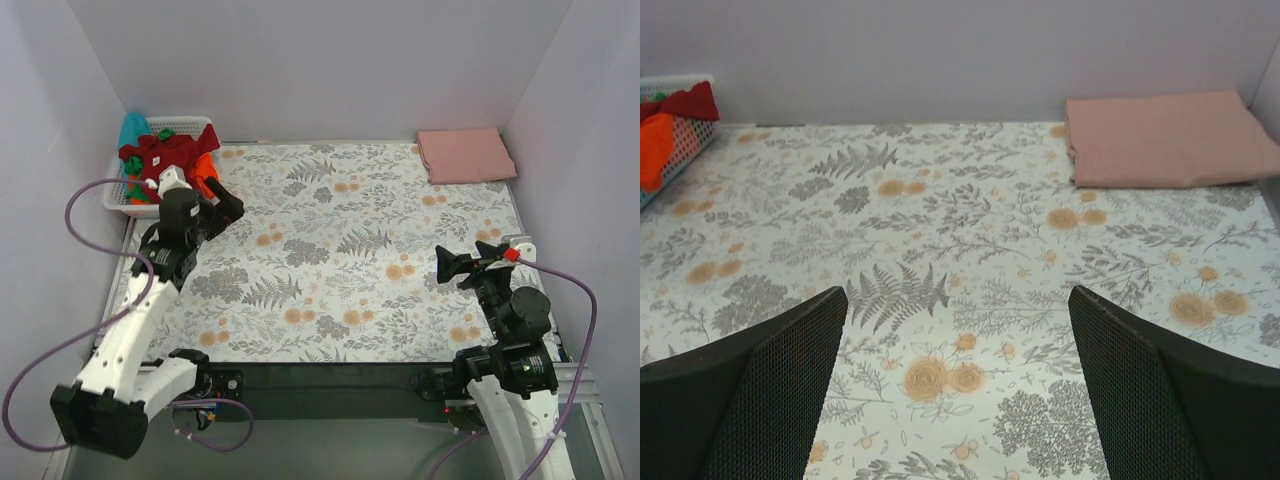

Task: Fold and stack the t-shirts
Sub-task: Grab the tshirt from the pile

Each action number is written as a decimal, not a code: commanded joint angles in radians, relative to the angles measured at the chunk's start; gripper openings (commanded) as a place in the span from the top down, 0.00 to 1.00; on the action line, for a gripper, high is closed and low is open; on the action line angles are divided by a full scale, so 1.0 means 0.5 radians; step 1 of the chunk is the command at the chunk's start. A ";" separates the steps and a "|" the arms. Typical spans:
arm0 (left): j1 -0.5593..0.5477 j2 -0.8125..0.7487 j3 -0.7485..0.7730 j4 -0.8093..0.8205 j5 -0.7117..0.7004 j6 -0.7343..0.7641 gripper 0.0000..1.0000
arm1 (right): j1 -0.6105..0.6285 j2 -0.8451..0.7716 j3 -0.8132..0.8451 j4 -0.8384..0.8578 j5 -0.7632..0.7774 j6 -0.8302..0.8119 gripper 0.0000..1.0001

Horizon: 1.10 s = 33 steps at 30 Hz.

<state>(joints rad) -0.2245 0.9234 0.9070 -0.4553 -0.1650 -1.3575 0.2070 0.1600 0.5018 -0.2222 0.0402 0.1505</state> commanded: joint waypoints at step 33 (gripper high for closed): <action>0.747 1.933 1.800 -0.197 -0.676 0.282 0.98 | 0.092 0.017 -0.203 0.178 -0.449 -0.095 0.02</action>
<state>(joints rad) 0.1410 2.0285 1.7409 -0.5900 -0.4095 -1.2610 0.2493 0.1562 0.4091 -0.1825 -0.1669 0.1139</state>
